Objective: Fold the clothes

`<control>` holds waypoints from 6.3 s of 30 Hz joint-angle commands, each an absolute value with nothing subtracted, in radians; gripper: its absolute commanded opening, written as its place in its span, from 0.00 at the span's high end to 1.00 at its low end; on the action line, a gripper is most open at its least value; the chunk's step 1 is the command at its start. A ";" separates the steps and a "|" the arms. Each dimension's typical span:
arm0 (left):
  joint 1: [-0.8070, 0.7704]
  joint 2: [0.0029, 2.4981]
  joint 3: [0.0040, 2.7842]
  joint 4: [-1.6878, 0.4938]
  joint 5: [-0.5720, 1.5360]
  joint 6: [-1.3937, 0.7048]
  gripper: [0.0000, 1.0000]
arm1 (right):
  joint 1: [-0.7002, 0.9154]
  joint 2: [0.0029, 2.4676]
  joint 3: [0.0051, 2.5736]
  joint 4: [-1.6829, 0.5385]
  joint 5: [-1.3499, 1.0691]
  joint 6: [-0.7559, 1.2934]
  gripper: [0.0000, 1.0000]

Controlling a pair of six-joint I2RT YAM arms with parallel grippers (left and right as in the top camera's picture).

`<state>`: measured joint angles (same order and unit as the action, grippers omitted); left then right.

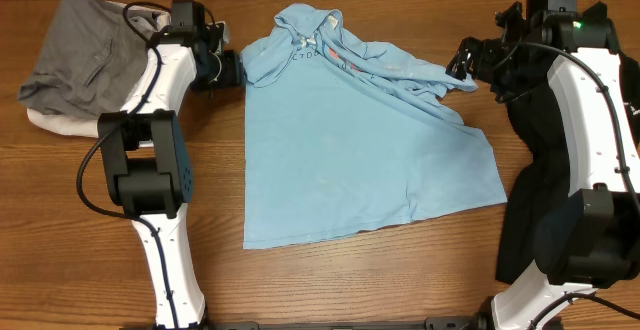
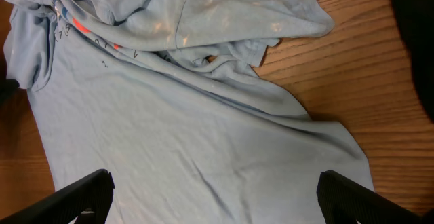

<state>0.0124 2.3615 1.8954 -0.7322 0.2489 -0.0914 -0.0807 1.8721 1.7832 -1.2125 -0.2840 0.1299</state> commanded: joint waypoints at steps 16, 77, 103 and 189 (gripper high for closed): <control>0.002 2.434 1.952 -0.634 0.138 -0.203 0.33 | -0.080 1.859 1.795 -1.228 -0.264 0.122 0.00; 0.020 2.122 2.415 -1.133 0.003 -0.112 0.96 | 0.996 1.833 1.354 -1.165 -0.067 0.342 0.02; 0.019 2.122 2.410 -1.243 0.033 -0.128 0.96 | 0.562 1.846 1.079 -0.857 -0.072 0.262 0.96; -0.008 2.203 2.409 -1.380 0.000 -0.179 0.96 | 0.963 1.697 0.965 -0.874 -0.055 0.145 0.21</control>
